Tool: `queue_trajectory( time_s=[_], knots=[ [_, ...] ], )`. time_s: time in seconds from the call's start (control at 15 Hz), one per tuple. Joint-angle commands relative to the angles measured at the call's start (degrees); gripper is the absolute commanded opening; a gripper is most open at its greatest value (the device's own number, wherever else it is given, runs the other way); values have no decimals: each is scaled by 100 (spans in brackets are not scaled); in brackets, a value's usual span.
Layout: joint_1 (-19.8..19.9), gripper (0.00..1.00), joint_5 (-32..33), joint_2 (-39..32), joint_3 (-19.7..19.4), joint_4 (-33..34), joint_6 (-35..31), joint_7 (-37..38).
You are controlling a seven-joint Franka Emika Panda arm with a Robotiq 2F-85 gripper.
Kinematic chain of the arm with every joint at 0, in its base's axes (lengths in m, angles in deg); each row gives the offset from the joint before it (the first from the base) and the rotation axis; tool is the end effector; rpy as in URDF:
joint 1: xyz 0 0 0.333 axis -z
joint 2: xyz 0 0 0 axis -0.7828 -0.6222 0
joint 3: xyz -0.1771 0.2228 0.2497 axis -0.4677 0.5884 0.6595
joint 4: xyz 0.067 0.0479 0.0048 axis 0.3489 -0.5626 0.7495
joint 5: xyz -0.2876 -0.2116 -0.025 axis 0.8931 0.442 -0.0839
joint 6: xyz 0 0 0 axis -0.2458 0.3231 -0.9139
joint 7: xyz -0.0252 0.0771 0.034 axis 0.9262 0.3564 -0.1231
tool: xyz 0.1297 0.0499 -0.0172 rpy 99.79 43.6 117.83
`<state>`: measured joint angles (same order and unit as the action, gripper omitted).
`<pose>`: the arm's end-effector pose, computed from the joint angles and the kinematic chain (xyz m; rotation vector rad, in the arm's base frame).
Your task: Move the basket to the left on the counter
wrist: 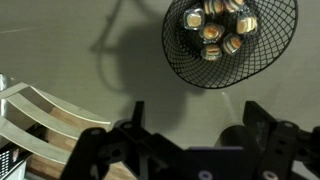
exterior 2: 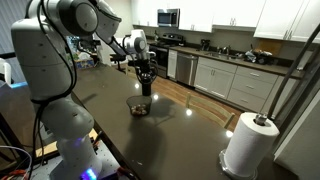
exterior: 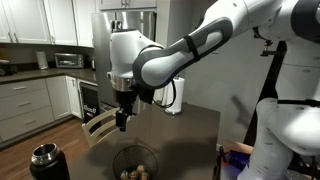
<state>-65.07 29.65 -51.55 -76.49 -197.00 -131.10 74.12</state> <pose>0.5003 0.1934 0.4586 2.9378 0.5737 0.1476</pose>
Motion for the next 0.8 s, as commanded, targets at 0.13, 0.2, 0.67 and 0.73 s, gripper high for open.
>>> queue_trajectory(
  time_s=[0.13, 0.2, 0.67, 0.73],
  knots=[
    [267, 100, 26, 365, -67, -96, -153, 132],
    [285, 100, 4, 406, -78, -93, -145, 135],
    [328, 100, -13, 400, -72, 10, -56, 69],
    [329, 100, -13, 400, -73, 10, -56, 72]
  ],
)
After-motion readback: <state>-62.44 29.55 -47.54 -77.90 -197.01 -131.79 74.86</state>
